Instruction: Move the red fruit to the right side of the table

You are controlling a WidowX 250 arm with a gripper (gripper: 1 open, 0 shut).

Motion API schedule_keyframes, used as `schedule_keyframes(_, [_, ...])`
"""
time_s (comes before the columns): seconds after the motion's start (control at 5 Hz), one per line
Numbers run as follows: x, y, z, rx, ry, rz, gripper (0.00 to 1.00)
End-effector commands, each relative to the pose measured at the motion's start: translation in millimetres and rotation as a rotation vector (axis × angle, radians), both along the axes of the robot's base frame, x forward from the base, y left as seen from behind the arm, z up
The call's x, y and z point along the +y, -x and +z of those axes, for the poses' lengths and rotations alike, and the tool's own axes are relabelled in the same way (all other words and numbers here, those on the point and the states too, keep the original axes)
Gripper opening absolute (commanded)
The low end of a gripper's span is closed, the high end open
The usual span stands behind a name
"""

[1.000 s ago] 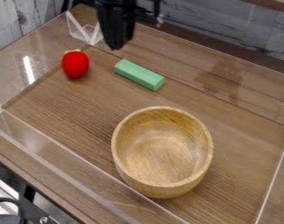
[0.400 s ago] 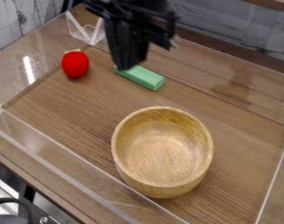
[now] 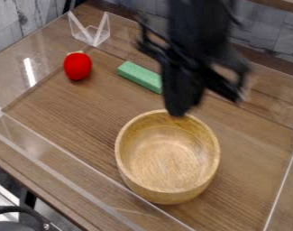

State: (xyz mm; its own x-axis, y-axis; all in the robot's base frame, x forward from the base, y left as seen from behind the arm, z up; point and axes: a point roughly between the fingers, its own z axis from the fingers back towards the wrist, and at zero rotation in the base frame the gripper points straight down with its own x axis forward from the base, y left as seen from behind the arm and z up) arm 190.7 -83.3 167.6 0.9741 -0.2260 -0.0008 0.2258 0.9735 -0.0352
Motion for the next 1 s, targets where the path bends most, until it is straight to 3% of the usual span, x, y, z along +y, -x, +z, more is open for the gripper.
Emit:
schedule_keyframes(0.0, [-11.2, 4.3, -9.7, -0.008, 0.019, 0.045, 0.0])
schedule_keyframes(0.2, [-14.8, 8.6, -25.2, -0.003, 0.022, 0.068, 0.0])
schedule_keyframes(0.4, [-5.0, 0.5, -39.8, -0.004, 0.022, 0.073, 0.0])
schedule_keyframes(0.6, [2.5, 4.7, -29.9, 0.011, 0.024, 0.029, 1.0])
schedule_keyframes(0.8, [28.6, 2.5, -13.6, 0.008, 0.019, -0.042, 1.0])
